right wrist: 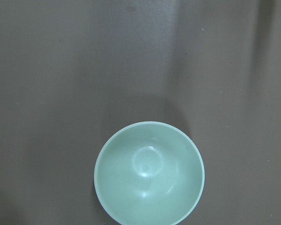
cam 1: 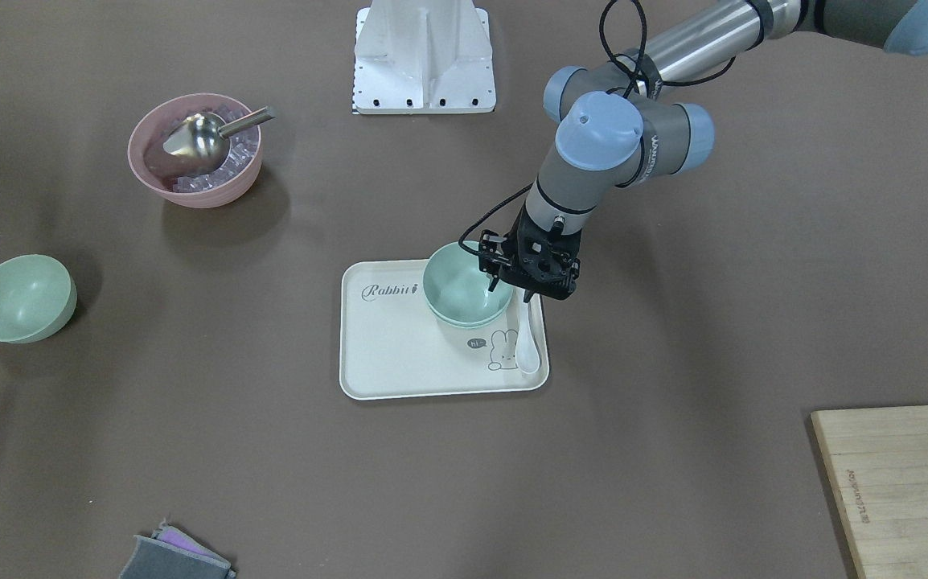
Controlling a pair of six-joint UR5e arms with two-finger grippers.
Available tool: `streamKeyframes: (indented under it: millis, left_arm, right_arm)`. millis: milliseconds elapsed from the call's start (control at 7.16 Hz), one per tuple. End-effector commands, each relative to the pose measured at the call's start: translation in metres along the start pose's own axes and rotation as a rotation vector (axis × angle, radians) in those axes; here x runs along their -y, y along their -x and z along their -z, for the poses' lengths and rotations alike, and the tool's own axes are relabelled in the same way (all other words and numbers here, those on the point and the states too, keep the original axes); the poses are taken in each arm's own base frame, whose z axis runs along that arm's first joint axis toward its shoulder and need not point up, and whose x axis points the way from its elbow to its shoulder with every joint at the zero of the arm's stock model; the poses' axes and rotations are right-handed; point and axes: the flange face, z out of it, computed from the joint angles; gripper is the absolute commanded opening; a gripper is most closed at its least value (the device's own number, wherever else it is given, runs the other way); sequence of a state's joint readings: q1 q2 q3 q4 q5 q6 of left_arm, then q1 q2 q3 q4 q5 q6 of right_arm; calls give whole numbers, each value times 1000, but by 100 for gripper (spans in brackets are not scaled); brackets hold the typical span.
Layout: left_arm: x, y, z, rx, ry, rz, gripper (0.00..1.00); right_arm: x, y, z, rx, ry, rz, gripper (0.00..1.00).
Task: Stack green bowls together
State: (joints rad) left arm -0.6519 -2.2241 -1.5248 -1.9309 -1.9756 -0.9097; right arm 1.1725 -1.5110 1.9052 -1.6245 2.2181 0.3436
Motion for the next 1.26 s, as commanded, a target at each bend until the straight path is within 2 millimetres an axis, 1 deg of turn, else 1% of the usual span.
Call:
streamKeyframes:
  millis: [0, 140, 419, 559, 698, 838, 978, 1117]
  left_arm:
    - [2, -2, 19, -22, -12, -4, 97]
    - [-3, 39, 37, -33, 16, 22, 97]
    - [-1, 156, 101, -37, 38, -62, 98]
    - [-18, 219, 135, -25, 50, -110, 98]
    - [-40, 293, 169, -8, 51, -151, 98]
    - [-70, 388, 193, 48, 59, -144, 98]
    - [-98, 454, 171, 84, 129, -73, 98]
    - [-103, 466, 167, 91, 133, -62, 98]
  right_arm:
    - [0, 0, -1, 0, 1, -1, 100]
    - [0, 0, -1, 0, 1, -1, 100]
    - [-4, -6, -5, -6, 11, -8, 100]
    - [-7, -12, -10, -10, 22, -15, 100]
    - [-9, -15, -13, -13, 29, -19, 100]
    - [-9, -17, -15, -15, 32, -23, 99]
    - [-9, -21, -20, -19, 42, -33, 98]
    - [-8, -29, -30, -18, 34, -31, 97]
